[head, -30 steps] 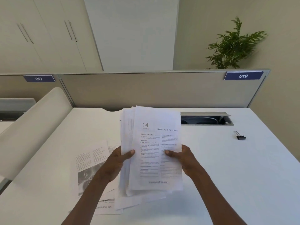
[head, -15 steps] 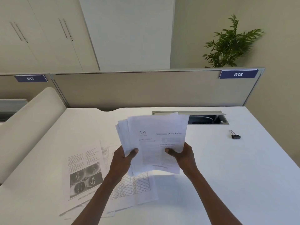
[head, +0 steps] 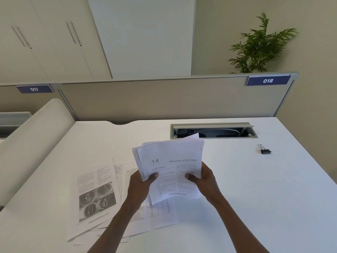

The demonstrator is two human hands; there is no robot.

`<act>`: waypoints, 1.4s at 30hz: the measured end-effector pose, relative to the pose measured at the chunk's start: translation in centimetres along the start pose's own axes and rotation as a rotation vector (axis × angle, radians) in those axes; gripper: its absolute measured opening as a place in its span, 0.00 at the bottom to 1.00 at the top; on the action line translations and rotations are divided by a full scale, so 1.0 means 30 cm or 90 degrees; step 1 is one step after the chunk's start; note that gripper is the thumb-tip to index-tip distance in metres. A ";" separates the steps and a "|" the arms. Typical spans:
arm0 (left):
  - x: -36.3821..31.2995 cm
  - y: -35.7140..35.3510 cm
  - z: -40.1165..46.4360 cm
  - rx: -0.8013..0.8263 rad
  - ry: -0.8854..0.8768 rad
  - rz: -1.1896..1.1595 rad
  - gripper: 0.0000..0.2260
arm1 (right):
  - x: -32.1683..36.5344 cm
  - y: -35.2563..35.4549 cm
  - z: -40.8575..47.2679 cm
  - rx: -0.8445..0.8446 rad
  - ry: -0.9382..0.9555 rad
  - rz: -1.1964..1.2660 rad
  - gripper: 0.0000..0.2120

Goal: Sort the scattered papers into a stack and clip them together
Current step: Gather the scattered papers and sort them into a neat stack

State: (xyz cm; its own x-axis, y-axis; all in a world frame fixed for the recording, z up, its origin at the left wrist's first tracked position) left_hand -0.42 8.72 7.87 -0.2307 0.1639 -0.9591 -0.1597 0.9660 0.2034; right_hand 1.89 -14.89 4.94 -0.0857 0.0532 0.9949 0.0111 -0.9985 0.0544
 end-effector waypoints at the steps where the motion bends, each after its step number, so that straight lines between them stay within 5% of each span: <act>1: 0.006 0.000 0.001 0.003 0.005 -0.001 0.08 | -0.006 -0.001 -0.004 0.008 0.000 -0.008 0.19; 12: -0.039 0.135 0.082 -0.010 0.027 -0.196 0.11 | 0.120 -0.063 0.005 0.038 0.069 -0.174 0.13; 22: -0.067 0.301 0.119 0.158 0.070 -0.293 0.28 | 0.177 -0.213 0.012 0.038 0.051 -0.046 0.10; 27: -0.029 0.380 0.142 0.121 0.083 -0.262 0.11 | 0.153 -0.325 0.019 0.037 -0.020 -0.044 0.08; 30: -0.007 0.441 0.169 0.106 0.090 -0.259 0.09 | 0.070 -0.362 0.021 -0.115 -0.108 -0.084 0.14; 32: 0.004 0.490 0.190 0.087 0.090 -0.267 0.09 | -0.012 -0.376 0.009 -0.180 -0.167 -0.253 0.15; 36: 0.016 0.589 0.237 0.057 0.083 -0.276 0.10 | -0.143 -0.456 -0.060 -0.017 -0.239 -0.574 0.36; 42: 0.027 0.680 0.292 0.031 0.075 -0.287 0.09 | -0.183 -0.711 -0.103 0.359 0.024 -0.768 0.39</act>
State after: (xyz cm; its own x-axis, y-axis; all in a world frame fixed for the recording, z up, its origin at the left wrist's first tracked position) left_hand 4.55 30.32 9.53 -0.2557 -0.2958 -0.9204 -0.2244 0.9442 -0.2411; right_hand -0.97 6.06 -1.94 -0.3613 0.8838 0.2973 0.3170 -0.1834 0.9305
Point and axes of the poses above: each hand's wrist, its own z-axis towards the middle knuckle, its own y-axis out of the back of the hand, x = y × z, the point moved 3 cm from there along z, towards the middle knuckle, and after that the axes turned 8 degrees about y, right-handed, at the moved point
